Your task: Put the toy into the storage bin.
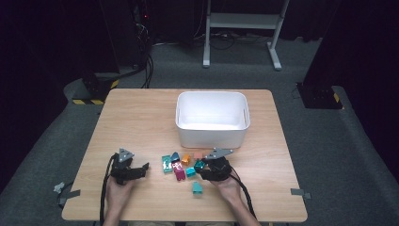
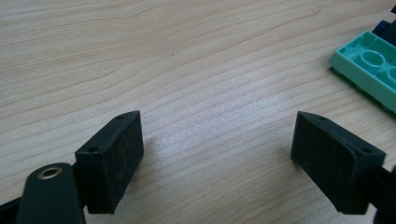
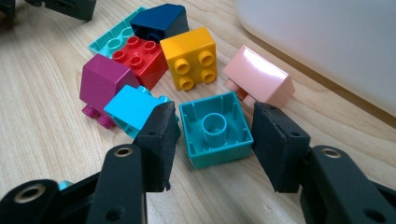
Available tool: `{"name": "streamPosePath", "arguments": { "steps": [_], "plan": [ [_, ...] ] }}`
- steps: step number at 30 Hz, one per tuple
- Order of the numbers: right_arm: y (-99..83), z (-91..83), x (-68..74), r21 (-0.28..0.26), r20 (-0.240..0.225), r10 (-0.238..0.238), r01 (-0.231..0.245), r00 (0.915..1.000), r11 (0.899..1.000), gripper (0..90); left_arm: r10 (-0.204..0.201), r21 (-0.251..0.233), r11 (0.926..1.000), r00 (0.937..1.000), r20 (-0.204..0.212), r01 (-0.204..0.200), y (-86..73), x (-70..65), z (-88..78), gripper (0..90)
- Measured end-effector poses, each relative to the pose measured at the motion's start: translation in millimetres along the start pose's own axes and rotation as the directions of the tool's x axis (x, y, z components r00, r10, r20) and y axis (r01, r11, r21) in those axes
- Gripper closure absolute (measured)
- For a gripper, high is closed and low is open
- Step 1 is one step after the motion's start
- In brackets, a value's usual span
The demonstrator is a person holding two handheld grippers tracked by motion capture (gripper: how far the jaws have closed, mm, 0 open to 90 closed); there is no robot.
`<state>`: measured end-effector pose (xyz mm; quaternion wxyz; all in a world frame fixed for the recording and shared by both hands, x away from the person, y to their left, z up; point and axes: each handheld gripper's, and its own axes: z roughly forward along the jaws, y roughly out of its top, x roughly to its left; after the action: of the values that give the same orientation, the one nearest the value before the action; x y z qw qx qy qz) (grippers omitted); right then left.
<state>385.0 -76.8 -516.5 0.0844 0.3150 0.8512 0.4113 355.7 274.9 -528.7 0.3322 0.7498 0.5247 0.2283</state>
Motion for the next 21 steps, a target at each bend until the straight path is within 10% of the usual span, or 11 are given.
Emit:
{"name": "streamPosePath", "arguments": {
  "steps": [21],
  "plan": [
    [-3.3,-4.8,0.6,0.006,0.014,-0.016,0.016,0.9998,1.000,58.7,0.002,0.001,1.0000,1.0000,0.000,-0.002,0.0,0.1,-0.1,17.0]
  ]
}}
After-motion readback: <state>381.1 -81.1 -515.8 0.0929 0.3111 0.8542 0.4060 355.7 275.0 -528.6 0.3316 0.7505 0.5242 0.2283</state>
